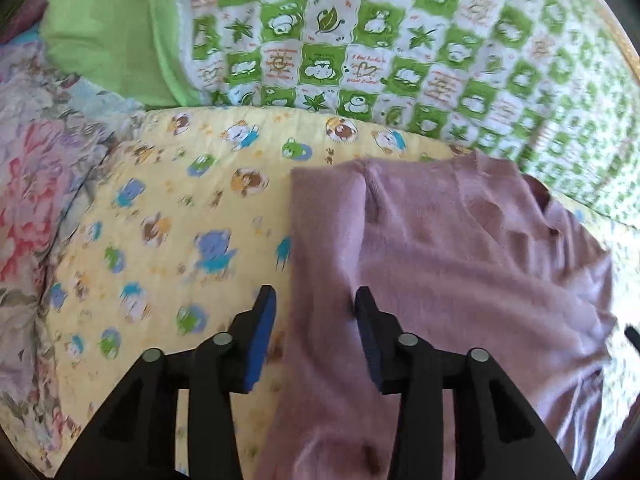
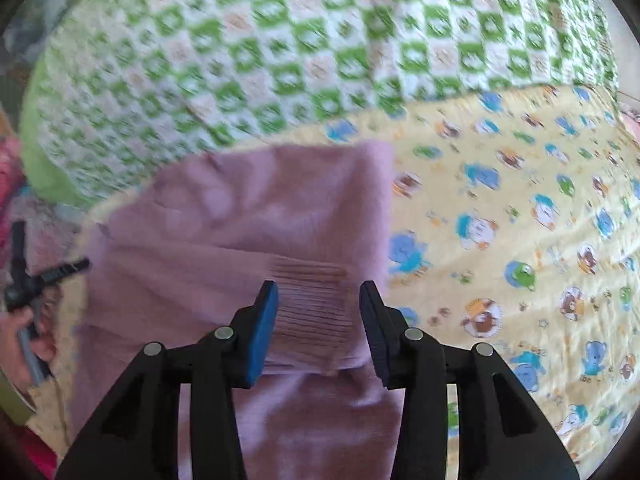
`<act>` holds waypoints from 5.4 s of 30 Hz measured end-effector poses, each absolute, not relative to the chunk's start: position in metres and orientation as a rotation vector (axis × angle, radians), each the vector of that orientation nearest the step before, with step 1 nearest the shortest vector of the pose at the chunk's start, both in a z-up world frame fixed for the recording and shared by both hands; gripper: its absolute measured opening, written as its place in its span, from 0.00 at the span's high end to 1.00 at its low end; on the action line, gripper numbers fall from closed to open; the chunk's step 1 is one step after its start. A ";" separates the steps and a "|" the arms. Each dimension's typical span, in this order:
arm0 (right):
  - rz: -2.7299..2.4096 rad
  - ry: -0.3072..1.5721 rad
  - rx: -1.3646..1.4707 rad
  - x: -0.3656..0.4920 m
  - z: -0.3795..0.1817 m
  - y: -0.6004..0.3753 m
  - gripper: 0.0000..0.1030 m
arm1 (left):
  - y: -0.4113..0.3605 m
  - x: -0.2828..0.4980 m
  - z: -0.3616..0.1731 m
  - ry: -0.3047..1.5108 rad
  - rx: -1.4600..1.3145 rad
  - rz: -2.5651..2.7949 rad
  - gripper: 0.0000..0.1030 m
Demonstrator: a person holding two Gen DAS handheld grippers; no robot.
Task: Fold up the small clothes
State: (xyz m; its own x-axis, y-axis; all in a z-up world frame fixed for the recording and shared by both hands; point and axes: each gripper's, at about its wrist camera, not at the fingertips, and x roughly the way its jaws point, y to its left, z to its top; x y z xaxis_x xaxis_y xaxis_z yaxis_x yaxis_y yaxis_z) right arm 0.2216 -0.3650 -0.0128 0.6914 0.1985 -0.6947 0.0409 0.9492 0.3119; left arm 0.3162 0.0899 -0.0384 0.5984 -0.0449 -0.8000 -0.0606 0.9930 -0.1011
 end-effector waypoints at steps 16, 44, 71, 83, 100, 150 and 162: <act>0.035 0.927 0.488 0.214 -0.043 -0.371 0.52 | 0.113 0.260 -0.071 1.047 -0.115 0.122 0.57; 0.080 1.041 0.494 -0.023 -0.060 -0.367 0.49 | 0.105 0.001 -0.098 1.225 -0.252 -0.182 0.30; 0.205 1.010 0.720 -0.065 -0.099 -0.330 0.90 | 0.080 -0.037 -0.110 1.233 -0.208 -0.275 0.89; 0.182 0.997 0.676 -0.094 -0.083 -0.353 0.94 | 0.108 -0.054 -0.096 1.157 -0.328 -0.377 0.91; 0.291 0.707 0.708 0.021 0.017 -0.373 0.93 | 0.111 0.076 0.020 0.842 -0.416 -0.398 0.91; 0.563 0.819 0.216 0.264 -0.020 -0.280 0.56 | -0.036 0.248 -0.040 0.900 0.097 -0.531 0.42; 0.433 0.818 0.183 0.364 -0.051 -0.288 0.63 | -0.011 0.358 -0.056 0.879 0.039 -0.348 0.43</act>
